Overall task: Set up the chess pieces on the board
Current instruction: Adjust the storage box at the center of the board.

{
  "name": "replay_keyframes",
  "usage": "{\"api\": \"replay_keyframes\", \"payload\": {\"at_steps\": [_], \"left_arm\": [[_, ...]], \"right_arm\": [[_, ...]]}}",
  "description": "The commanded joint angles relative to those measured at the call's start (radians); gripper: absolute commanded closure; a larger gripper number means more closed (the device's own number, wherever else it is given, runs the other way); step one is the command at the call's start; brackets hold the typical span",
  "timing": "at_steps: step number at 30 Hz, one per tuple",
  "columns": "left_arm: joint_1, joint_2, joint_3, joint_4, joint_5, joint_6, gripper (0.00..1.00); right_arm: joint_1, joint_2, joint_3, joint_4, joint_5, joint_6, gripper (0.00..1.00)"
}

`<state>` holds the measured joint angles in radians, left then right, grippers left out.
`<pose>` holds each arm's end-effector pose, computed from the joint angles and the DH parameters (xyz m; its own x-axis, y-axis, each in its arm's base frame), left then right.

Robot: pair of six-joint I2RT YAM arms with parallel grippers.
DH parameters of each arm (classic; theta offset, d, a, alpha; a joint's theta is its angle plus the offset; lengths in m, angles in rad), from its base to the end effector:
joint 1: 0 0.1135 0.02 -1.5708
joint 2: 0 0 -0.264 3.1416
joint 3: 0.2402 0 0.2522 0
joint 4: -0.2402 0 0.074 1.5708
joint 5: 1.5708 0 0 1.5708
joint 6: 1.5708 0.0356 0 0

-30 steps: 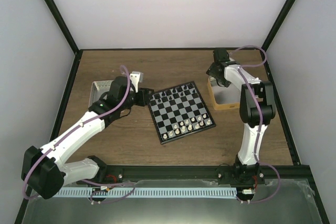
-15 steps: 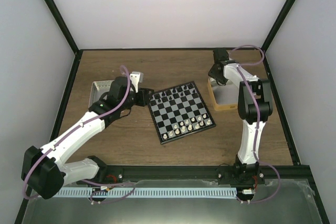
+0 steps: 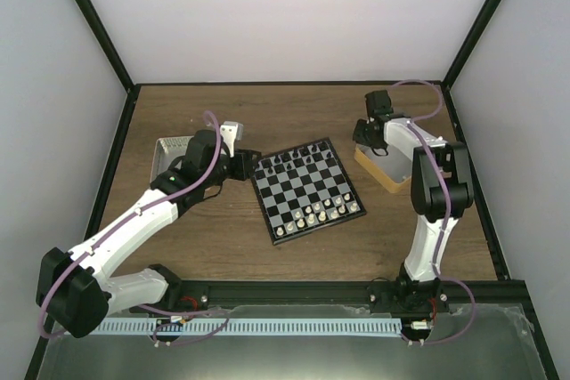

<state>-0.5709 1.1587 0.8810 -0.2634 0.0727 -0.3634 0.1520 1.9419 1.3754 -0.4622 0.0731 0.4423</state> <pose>0.2175 -0.1428 0.2895 -0.6153 -0.0262 -0.7879 0.3987 0.8519 -0.3396 0.4068 0.0597 0.1849 -0.8140 0.3072 -0.4931 0.2596 0.9516 0.1643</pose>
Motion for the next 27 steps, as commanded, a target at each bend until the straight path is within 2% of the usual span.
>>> {"api": "replay_keyframes", "payload": {"at_steps": [1, 8, 17, 19, 23, 27], "left_arm": [[0.005, -0.016, -0.008, 0.027, 0.003, -0.002, 0.44], [0.005, -0.017, -0.008, 0.028, 0.007, -0.002, 0.44], [0.005, -0.024, -0.014, 0.027, 0.013, -0.005, 0.44], [0.005, -0.024, -0.014, 0.029, 0.015, -0.006, 0.44], [0.006, -0.025, -0.014, 0.029, 0.016, -0.006, 0.44], [0.005, -0.028, -0.013, 0.027, 0.011, -0.006, 0.43]], "right_arm": [[-0.007, -0.048, -0.042, -0.003, -0.077, -0.139, 0.76], [0.016, -0.11, -0.118, -0.029, -0.221, -0.258, 0.77], [0.029, -0.172, -0.19, -0.088, -0.268, -0.273, 0.73], [0.03, -0.186, -0.194, -0.097, -0.255, -0.267, 0.68], [0.03, -0.245, -0.184, -0.074, -0.211, -0.199, 0.49], [0.029, -0.32, -0.196, -0.005, -0.122, -0.098, 0.45]]}}
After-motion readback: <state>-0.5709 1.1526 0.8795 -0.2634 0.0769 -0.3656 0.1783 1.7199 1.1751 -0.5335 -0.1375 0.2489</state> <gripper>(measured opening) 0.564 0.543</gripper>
